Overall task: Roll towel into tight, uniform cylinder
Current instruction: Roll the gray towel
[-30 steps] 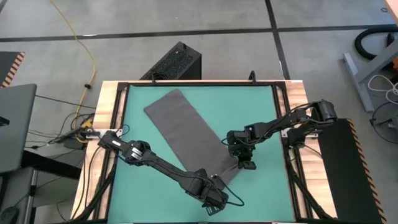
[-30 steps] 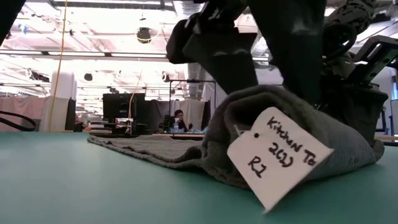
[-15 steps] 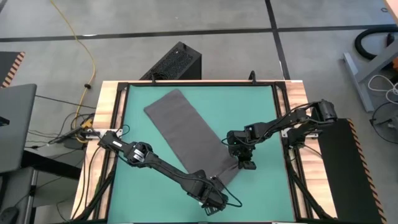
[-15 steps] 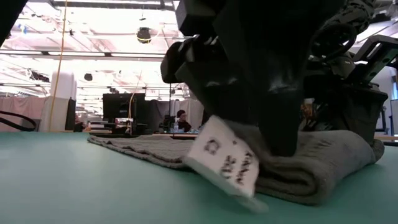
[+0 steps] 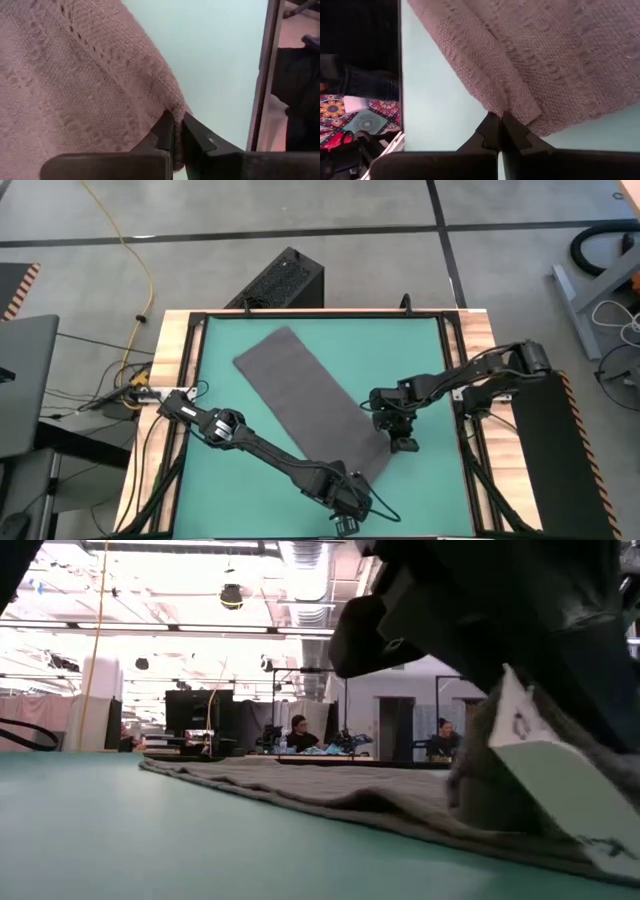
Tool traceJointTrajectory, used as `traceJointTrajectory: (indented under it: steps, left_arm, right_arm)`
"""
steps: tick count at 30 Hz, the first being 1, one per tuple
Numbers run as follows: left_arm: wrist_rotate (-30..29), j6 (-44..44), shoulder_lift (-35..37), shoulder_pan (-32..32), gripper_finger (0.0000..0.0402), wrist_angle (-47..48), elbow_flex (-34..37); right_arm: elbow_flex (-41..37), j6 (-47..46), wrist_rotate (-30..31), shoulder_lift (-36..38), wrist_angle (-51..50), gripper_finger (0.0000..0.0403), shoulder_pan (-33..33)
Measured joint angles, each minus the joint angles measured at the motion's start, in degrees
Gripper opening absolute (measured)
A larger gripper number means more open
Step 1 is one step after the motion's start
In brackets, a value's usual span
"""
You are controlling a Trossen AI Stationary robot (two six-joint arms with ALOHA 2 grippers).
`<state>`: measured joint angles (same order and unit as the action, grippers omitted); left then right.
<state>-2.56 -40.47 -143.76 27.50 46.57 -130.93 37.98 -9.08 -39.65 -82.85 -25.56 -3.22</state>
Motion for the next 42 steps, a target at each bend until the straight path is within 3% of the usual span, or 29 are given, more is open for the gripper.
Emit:
traceJointTrajectory:
  steps: [7,10,13,15,19,22,25,31,37,42]
  left_arm:
    - [-0.8,4.0,0.5,0.5,0.0001,-4.3,0.0]
    - [-0.2,3.5,0.5,0.6,0.0001,-4.8,0.4]
    - [0.9,1.7,0.5,0.6,0.0001,-11.5,3.9]
    - [2.5,-0.6,1.0,0.6,0.0,-16.7,8.1]
    - [5.7,-6.0,4.9,0.3,0.0,-37.4,22.2]
    - [5.1,-10.4,9.3,0.4,0.0,-50.1,34.1]
    - [2.9,-13.9,14.0,0.5,0.0,-56.4,44.5]
    - [1.5,-20.5,19.7,-1.1,0.0,-59.2,57.3]
    - [2.2,-20.1,19.5,-2.1,0.0032,-59.3,58.0]
    - [7.2,-16.1,20.7,-3.1,0.0082,-58.2,58.1]
  right_arm:
    - [0.0,-1.6,-2.5,3.7,-4.4,0.0019,-1.5]
    - [0.0,-2.9,-2.5,2.4,-3.2,0.0019,-2.1]
    - [0.0,-4.4,-2.0,-0.4,-1.9,0.0019,-2.0]
    - [0.0,-4.5,-1.9,-2.4,-1.4,0.0019,-2.0]
    - [0.0,-4.6,-1.6,-5.5,-0.6,0.0018,-2.0]
    - [0.0,-4.1,-1.7,-6.7,-0.5,0.0018,-2.0]
    - [0.0,-3.1,-1.7,-6.8,-0.4,0.0018,-0.9]
    - [0.0,-3.1,-1.6,-6.7,-0.6,0.0019,2.9]
    - [0.1,-2.7,-0.8,-8.6,-0.5,0.002,5.4]
    - [0.2,-2.0,-2.0,-11.8,-1.0,0.0021,5.7]
